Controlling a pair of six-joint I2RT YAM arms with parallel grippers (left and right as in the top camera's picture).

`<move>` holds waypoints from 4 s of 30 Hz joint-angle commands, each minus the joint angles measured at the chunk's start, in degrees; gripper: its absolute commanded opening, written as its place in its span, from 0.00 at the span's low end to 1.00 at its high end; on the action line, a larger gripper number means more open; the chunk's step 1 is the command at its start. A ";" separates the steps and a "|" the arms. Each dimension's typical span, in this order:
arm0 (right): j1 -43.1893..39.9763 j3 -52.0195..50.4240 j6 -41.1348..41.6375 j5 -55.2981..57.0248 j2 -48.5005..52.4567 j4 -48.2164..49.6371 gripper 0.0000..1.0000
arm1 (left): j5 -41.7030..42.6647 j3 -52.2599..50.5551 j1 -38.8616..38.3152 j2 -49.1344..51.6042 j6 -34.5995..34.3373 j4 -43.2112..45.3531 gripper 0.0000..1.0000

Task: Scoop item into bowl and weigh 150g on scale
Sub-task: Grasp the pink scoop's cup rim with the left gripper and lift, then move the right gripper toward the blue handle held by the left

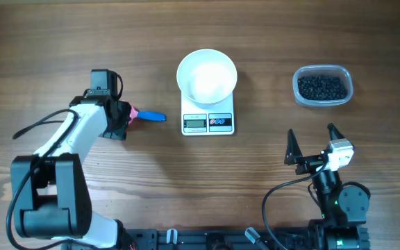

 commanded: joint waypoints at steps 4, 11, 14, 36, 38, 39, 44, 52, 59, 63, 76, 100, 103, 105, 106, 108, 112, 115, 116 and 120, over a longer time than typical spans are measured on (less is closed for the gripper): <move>-0.17 -0.13 -0.52 0.55 -0.35 0.20 1.00 | -2.62 -1.53 -0.50 0.76 -0.37 1.42 0.43; -0.17 -0.13 -0.52 0.55 -0.35 0.20 1.00 | -2.78 -4.76 -0.50 0.81 -1.92 4.70 0.38; -0.17 -0.13 -0.50 0.55 -0.35 0.20 1.00 | -2.84 -5.49 -0.50 0.81 -1.86 5.97 0.30; -0.17 -0.13 -0.52 0.55 -0.35 0.20 1.00 | -0.79 -1.05 1.42 -12.92 3.41 -6.95 0.04; -0.17 -0.13 -0.50 0.55 -0.35 0.20 1.00 | -0.37 -0.24 1.44 -15.98 4.94 -9.60 0.04; -0.17 -0.13 -0.52 0.55 -0.35 0.20 1.00 | 0.42 -0.02 1.44 -17.35 5.62 -10.34 0.04; -0.17 -0.13 -0.37 0.31 -0.35 0.24 1.00 | 2.60 0.00 1.44 -23.08 6.40 -13.42 0.04; -0.17 -0.13 22.71 -9.97 -0.35 1.68 1.00 | 2.54 0.07 1.44 -29.62 6.29 -17.05 0.04; -0.17 -0.13 54.99 -11.58 -0.35 1.51 1.00 | 5.90 0.31 1.42 -30.08 6.19 -18.10 0.04; -0.17 -0.07 44.57 -16.20 -0.31 5.86 1.00 | 6.23 0.33 1.42 -30.14 6.16 -18.86 0.04; -0.17 23.34 31.43 -29.07 24.81 -10.99 1.00 | 10.93 3.39 1.38 -30.14 6.16 -19.02 0.04; 15.98 32.48 32.70 -49.09 60.61 9.94 1.00 | 17.88 3.43 -8.57 -30.14 -12.33 -19.56 0.04; 19.43 32.48 35.98 -44.50 61.68 12.44 1.00 | 17.88 3.43 -10.36 -30.14 -12.33 -18.58 0.04; 21.27 32.48 37.13 -42.51 62.40 13.79 1.00 | 17.88 3.43 -11.76 -30.14 -12.35 -17.05 0.04; 21.99 32.48 37.66 -41.79 62.71 14.16 1.00 | 17.86 3.43 -12.41 -30.14 -12.33 -16.09 0.04; 23.19 32.48 38.53 -40.54 63.41 14.86 0.99 | 17.18 3.43 -14.38 -30.14 -12.33 -13.31 0.04; 23.71 32.48 43.56 -39.78 64.67 16.76 0.88 | 16.11 3.43 -17.40 -30.14 -12.35 -10.45 0.04; 23.74 32.48 47.93 -39.80 65.70 19.30 0.81 | 14.97 3.41 -20.04 -30.14 -12.35 -9.70 0.04; 23.74 32.48 49.11 -39.80 65.96 20.24 0.76 | 14.53 3.41 -20.96 -30.14 -12.41 -9.70 0.04; 23.98 32.48 51.15 -39.80 66.31 21.20 0.63 | 12.57 3.41 -23.58 -30.14 -15.30 -9.68 0.04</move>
